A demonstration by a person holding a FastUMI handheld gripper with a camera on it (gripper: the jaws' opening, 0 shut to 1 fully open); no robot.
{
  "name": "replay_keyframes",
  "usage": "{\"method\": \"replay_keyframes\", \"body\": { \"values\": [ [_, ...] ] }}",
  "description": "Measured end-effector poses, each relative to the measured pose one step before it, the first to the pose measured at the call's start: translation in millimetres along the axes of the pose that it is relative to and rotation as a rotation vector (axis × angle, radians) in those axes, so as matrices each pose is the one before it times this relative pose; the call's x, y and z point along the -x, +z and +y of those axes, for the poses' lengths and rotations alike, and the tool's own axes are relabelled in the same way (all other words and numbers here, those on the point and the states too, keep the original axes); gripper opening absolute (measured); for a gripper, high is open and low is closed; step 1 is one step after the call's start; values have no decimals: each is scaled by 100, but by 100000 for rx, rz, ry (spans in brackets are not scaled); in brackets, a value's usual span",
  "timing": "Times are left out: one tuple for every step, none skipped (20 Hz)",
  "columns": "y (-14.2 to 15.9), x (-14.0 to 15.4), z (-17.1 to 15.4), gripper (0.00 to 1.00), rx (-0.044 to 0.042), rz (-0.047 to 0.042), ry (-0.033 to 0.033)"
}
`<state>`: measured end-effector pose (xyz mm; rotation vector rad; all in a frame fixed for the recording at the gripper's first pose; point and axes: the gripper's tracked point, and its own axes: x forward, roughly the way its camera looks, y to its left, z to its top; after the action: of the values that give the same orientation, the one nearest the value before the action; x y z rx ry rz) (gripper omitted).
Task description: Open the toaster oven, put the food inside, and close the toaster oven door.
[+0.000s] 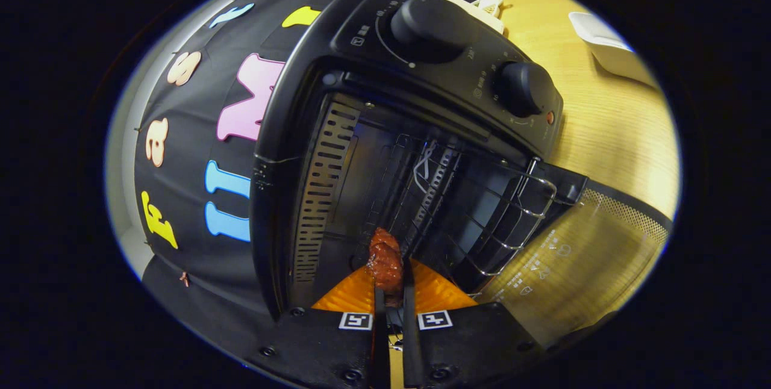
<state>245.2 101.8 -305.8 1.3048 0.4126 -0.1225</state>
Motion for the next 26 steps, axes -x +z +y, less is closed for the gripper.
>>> {"method": "replay_keyframes", "body": {
  "values": [
    [128, 40, -164, 13, 2369, 6, -2025],
    [53, 151, -111, 18, 2459, -377, -1224],
    [395, 312, -12, 20, 2723, -1059, -1817],
    [68, 226, 88, 30, 2767, 238, -601],
    [-15, 225, 381, 43, 3397, 1686, 1056],
    [-52, 533, 511, 57, 2959, 1713, 1865],
    [-455, 394, 631, 71, 5360, 1552, 288],
    [-242, 210, 265, 84, 6386, 657, -573],
    [-129, 352, 90, 90, 5986, 474, -1258],
    [-140, 189, -373, 98, 6803, 457, -2587],
    [-106, 141, -347, 98, 5478, 644, -2107],
    [-214, 411, -961, 98, 3935, 2093, -4076],
    [-436, 238, -923, 98, 2350, 3050, -3084],
    [-407, 734, -204, 97, 1218, 2668, 192],
    [-180, 397, -688, 97, 2724, 771, -2338],
    [230, 513, -591, 98, 3482, -533, -1502],
    [352, 454, -468, 98, 3986, -418, -1183],
    [155, 380, -319, 98, 3519, 289, -933],
    [16, 664, -140, 98, 2882, 1102, -235],
    [-99, 659, 23, 98, 2664, 1192, 559],
    [-227, 771, 37, 98, 3000, 1266, 376],
    [-235, 778, 159, 98, 3325, 930, 599],
    [-330, 718, 171, 98, 3657, 717, 305],
    [-272, 837, 131, 98, 3664, 704, -34],
    [-440, 946, 189, 98, 3402, 803, -69],
    [-566, 839, 111, 98, 3732, 1321, -644]
  ]
}}
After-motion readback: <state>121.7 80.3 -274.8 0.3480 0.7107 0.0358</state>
